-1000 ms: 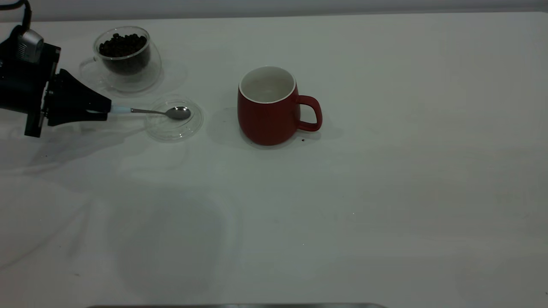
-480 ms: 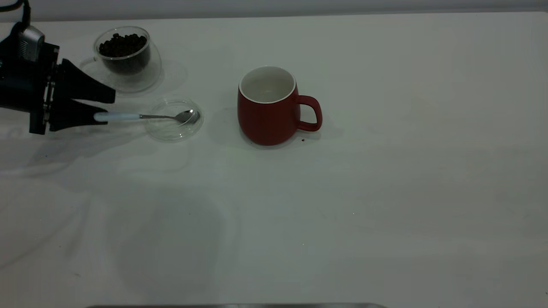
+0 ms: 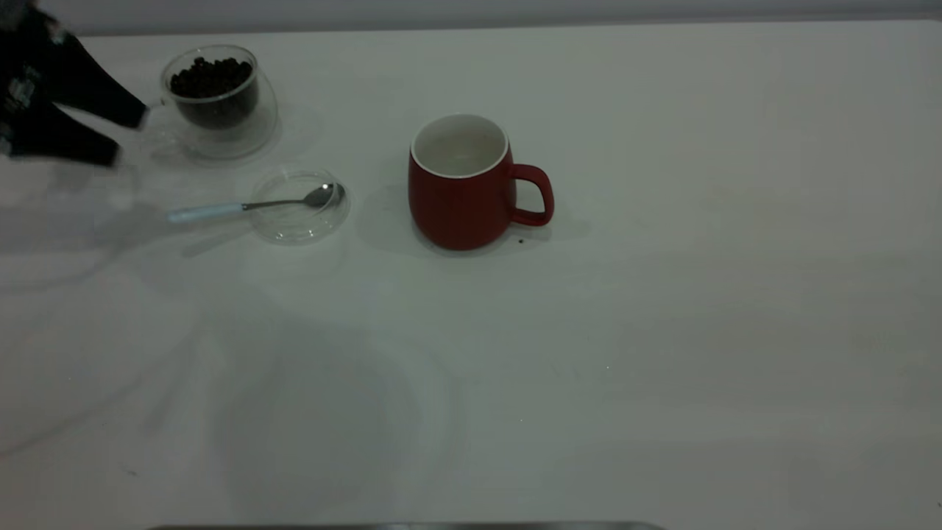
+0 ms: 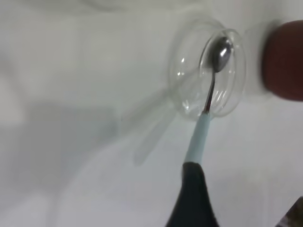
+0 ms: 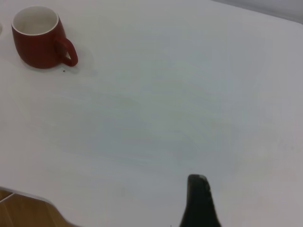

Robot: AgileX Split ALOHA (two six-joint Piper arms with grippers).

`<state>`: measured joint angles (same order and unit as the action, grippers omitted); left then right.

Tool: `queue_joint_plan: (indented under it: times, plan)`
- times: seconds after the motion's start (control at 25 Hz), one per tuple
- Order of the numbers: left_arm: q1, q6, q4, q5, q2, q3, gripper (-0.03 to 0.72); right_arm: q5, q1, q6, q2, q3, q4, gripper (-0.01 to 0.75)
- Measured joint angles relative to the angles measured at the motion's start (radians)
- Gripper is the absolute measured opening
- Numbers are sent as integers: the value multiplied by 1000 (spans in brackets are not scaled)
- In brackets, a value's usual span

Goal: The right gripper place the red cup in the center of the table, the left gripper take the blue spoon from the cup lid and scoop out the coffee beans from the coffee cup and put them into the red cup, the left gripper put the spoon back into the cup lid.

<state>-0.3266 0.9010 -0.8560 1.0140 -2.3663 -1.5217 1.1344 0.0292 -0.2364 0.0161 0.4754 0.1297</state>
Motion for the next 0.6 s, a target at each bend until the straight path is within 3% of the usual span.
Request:
queue_joint_plan:
  times: [0.16,0.28,0.6]
  plan:
    - [0,-183,146,128,111,-147,645,0,0,0,0,0,0,573]
    - [13,-289,222,150,204,-253,636,0,0,0,0,0,0,573]
    - [194,-481,446,150,501,-314,610,0,0,0,0,0,0,573]
